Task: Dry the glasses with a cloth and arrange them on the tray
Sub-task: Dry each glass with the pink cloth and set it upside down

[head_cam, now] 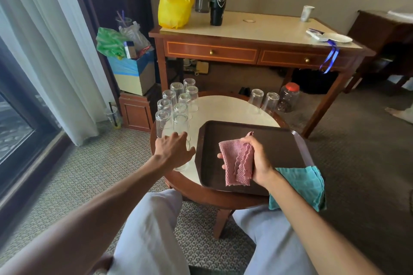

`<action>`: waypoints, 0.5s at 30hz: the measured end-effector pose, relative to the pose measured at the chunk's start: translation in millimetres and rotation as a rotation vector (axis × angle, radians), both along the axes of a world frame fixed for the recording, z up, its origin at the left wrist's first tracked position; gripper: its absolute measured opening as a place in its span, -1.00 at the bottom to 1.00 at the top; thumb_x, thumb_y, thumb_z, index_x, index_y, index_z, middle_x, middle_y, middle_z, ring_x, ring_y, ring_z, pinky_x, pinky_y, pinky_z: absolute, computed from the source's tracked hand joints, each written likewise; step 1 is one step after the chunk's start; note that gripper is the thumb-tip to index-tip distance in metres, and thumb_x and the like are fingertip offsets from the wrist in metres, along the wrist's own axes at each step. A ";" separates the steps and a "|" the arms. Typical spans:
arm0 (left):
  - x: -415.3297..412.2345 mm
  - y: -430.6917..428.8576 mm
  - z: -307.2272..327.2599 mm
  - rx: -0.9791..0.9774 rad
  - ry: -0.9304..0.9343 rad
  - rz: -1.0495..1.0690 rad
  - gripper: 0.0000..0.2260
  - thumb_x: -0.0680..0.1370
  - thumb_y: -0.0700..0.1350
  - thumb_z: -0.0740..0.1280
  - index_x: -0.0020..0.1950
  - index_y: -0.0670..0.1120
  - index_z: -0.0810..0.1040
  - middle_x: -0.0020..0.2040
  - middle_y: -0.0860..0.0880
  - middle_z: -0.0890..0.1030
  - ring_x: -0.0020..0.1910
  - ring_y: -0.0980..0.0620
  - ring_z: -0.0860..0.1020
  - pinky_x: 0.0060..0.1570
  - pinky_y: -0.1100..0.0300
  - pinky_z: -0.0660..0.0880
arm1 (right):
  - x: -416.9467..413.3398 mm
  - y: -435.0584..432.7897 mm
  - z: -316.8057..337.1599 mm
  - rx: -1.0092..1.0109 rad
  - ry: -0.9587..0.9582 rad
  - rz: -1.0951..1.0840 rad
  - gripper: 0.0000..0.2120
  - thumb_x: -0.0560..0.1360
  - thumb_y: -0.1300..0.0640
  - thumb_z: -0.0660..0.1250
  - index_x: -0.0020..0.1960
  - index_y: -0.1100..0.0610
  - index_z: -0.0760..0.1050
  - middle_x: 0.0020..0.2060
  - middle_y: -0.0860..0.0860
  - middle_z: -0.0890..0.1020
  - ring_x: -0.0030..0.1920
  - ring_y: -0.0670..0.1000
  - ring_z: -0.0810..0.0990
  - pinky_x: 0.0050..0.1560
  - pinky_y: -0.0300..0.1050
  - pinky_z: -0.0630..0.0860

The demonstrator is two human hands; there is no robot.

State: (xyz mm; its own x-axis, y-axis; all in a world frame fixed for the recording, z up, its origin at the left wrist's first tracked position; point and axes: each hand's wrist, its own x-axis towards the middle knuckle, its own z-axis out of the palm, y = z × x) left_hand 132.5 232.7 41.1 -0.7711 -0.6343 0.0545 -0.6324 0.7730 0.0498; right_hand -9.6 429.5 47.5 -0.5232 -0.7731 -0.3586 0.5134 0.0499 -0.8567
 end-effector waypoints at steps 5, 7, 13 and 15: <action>-11.7 3.1 30.3 0.076 0.078 0.032 -0.50 0.59 0.31 0.24 0.26 -0.08 0.52 0.22 -0.11 0.60 0.24 -0.20 0.52 0.23 -0.13 0.48 | 0.7 -0.4 -1.2 -0.017 -0.025 0.095 -0.43 0.55 -0.15 0.17 0.18 0.33 0.61 0.13 0.39 0.60 0.20 0.36 0.49 0.27 0.29 0.42; -16.8 10.5 51.5 0.144 0.234 -0.060 -0.66 0.63 0.15 0.31 0.22 -0.08 0.62 0.16 -0.04 0.64 0.22 -0.11 0.57 0.10 0.02 0.55 | 5.5 -2.7 0.4 -0.022 -0.027 0.149 -0.41 0.56 -0.14 0.15 0.20 0.36 0.59 0.16 0.44 0.57 0.21 0.39 0.46 0.27 0.30 0.39; -31.9 30.7 61.8 0.684 0.189 -0.226 -0.85 0.56 -0.06 0.49 0.11 0.00 0.76 -0.03 0.08 0.70 0.02 0.04 0.66 -0.10 0.28 0.54 | 15.4 -8.0 6.0 -0.097 -0.080 0.262 -0.44 0.60 -0.07 0.10 0.30 0.39 0.48 0.23 0.44 0.51 0.21 0.39 0.51 0.17 0.30 0.47; -33.7 32.5 58.2 0.742 0.191 -0.210 -0.84 0.53 -0.04 0.52 0.10 0.01 0.76 -0.09 0.10 0.70 -0.05 0.06 0.65 -0.15 0.27 0.54 | 13.1 -6.5 5.3 -0.093 -0.122 0.286 -0.49 0.61 -0.05 0.10 0.28 0.35 0.47 0.26 0.45 0.49 0.24 0.44 0.47 0.20 0.34 0.46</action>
